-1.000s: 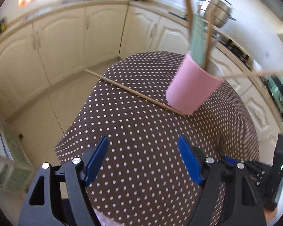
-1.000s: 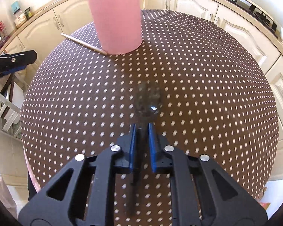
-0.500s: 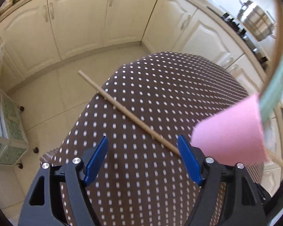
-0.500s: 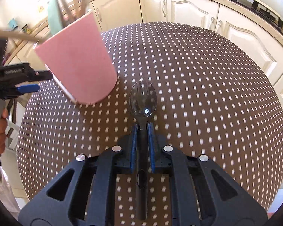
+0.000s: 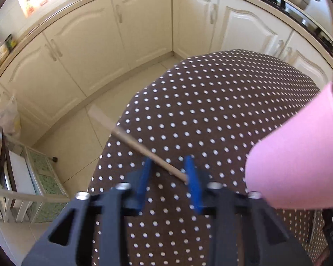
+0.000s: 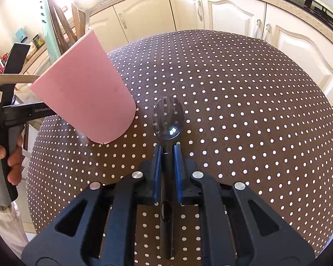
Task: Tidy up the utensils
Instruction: 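Grasp the black spork with the right tool while the left tool grasps the chopstick, then lift the spork and chopstick upright over the pink cup, then lower the spork and chopstick into the pink cup and open both tools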
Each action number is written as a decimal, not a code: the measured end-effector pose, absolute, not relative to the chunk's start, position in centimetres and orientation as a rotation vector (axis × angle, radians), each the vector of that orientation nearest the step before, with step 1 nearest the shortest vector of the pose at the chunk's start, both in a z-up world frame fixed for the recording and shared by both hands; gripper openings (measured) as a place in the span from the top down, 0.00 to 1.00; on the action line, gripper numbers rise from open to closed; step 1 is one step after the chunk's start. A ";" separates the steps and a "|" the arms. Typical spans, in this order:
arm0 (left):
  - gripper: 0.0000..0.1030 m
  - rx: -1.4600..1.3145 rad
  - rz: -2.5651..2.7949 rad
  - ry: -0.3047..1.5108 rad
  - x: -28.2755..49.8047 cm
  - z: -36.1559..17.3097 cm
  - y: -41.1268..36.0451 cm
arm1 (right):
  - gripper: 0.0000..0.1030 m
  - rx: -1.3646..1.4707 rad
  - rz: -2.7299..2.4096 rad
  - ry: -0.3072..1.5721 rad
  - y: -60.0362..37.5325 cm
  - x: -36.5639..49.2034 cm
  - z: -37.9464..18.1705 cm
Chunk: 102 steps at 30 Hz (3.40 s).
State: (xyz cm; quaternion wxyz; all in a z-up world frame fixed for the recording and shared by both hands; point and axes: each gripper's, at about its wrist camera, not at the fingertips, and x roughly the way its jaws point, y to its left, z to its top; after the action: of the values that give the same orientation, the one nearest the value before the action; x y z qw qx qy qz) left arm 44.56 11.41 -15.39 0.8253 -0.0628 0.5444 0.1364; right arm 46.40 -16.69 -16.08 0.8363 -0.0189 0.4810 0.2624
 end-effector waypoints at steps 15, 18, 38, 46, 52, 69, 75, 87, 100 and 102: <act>0.95 -0.153 0.000 1.191 36.2 -15.3 8.2 | 0.89 -0.060 0.572 1.039 -16.6 41.1 -15.7; 0.95 -0.147 -0.058 1.217 34.9 -15.2 7.4 | 0.89 -0.090 0.584 1.052 -16.1 39.3 -15.7; 0.95 -0.135 -0.036 1.119 37.0 -14.2 5.8 | 0.89 0.003 0.558 0.999 -17.2 37.8 -14.4; 0.95 -0.147 -0.066 0.819 32.8 -9.1 6.9 | 0.89 0.132 0.571 0.785 -19.2 36.8 -9.8; 0.95 -0.195 -0.119 0.607 31.9 -5.4 7.1 | 0.89 0.220 0.597 0.621 -19.9 36.6 -6.6; 0.95 -0.283 -0.161 0.151 34.5 0.6 5.3 | 0.89 0.353 0.713 0.322 -17.9 41.0 -3.3; 0.95 -0.275 -0.158 0.101 36.4 0.7 4.4 | 0.89 0.375 0.749 0.268 -17.3 42.2 -3.3; 0.95 -0.246 -0.119 0.106 38.7 -1.5 3.7 | 0.89 0.398 0.777 0.260 -16.4 44.1 -5.4; 0.95 -0.241 -0.175 0.229 36.8 -3.8 3.8 | 0.89 0.357 0.781 0.275 -16.3 42.4 -6.2; 0.95 -0.228 -0.178 0.242 36.4 -3.9 3.8 | 0.89 0.345 0.777 0.274 -16.4 41.8 -6.2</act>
State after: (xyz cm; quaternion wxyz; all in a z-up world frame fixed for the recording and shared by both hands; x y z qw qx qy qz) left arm 36.44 3.80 -3.92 0.9823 -0.1133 0.1201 -0.0882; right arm 41.79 -16.42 -6.20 0.9020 0.1666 0.1326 0.3756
